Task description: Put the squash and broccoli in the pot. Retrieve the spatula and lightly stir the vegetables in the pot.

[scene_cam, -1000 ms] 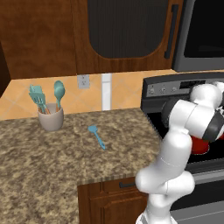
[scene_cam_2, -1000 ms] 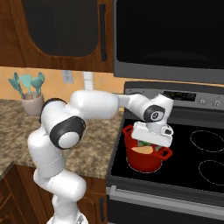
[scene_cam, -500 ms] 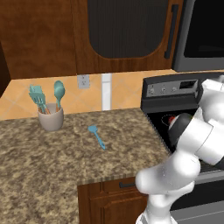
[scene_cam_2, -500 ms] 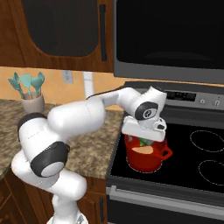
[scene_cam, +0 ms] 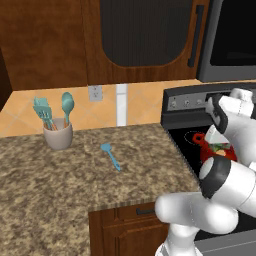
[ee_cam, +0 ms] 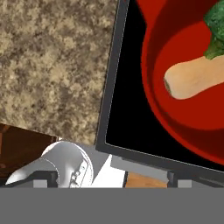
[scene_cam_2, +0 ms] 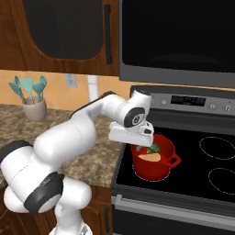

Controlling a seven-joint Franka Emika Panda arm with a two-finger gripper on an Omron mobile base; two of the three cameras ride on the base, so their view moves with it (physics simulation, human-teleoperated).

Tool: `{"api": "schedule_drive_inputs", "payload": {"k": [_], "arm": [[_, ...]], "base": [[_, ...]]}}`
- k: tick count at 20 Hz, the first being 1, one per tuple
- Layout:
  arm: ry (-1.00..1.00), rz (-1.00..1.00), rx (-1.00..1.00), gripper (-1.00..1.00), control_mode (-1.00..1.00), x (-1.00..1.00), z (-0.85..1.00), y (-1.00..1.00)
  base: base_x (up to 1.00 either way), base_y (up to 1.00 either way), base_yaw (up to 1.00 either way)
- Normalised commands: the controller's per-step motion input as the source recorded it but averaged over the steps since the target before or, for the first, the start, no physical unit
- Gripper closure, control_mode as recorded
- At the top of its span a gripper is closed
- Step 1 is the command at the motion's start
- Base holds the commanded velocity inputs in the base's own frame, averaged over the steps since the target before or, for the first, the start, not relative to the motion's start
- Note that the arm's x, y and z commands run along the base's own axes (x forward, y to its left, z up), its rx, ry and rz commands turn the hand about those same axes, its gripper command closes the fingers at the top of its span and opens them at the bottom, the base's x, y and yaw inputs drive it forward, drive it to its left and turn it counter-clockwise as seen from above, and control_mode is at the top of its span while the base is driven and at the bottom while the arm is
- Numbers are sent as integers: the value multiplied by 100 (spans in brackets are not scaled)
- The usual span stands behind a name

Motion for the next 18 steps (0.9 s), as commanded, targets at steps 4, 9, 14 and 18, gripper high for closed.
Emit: {"api": "schedule_drive_inputs", "payload": {"k": [4,9,14,18], "arm": [[2,5,0,-100,-100,-10,0,100],[19,7,-5,-100,-100,8,-1,92],[1,0,-1,-100,-100,0,0,0],[0,0,0,-100,-100,0,0,0]], "base": [[0,0,0],[0,0,0],[0,0,0],[0,0,0]]}}
